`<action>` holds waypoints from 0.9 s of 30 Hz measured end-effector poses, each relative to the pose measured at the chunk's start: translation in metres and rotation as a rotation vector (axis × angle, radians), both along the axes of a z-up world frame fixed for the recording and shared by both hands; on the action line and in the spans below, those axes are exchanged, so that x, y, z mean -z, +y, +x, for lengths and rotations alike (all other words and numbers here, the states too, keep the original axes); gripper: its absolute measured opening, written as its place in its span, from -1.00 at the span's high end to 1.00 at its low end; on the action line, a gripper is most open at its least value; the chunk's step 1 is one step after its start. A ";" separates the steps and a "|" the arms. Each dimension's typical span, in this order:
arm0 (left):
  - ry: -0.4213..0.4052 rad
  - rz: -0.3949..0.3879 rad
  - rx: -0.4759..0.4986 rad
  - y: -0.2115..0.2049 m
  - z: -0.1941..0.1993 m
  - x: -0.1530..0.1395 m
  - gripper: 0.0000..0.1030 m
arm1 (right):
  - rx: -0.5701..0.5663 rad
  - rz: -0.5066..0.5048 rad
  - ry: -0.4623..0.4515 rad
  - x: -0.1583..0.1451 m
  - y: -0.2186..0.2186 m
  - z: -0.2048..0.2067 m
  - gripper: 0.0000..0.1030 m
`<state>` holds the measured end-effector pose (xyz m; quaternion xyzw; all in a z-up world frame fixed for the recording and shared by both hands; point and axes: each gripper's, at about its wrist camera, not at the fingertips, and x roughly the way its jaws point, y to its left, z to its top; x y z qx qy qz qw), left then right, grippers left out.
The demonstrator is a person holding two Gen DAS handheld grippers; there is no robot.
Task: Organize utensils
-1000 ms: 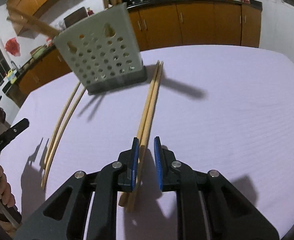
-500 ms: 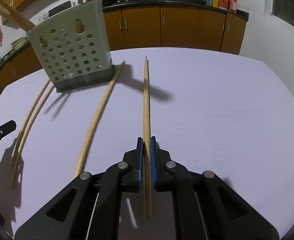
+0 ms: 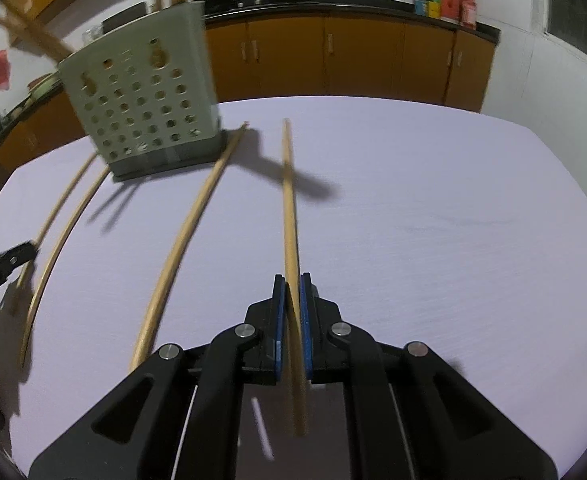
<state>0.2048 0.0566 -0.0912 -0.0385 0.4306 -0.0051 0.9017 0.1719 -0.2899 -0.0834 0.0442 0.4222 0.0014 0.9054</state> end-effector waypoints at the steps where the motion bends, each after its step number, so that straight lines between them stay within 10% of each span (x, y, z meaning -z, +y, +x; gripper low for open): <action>1: 0.001 0.001 -0.010 0.005 -0.001 0.000 0.85 | 0.005 0.002 0.000 0.000 -0.001 0.000 0.85; 27: -0.004 -0.015 -0.014 0.008 -0.002 0.002 0.75 | -0.007 0.024 0.002 0.002 -0.002 -0.002 0.84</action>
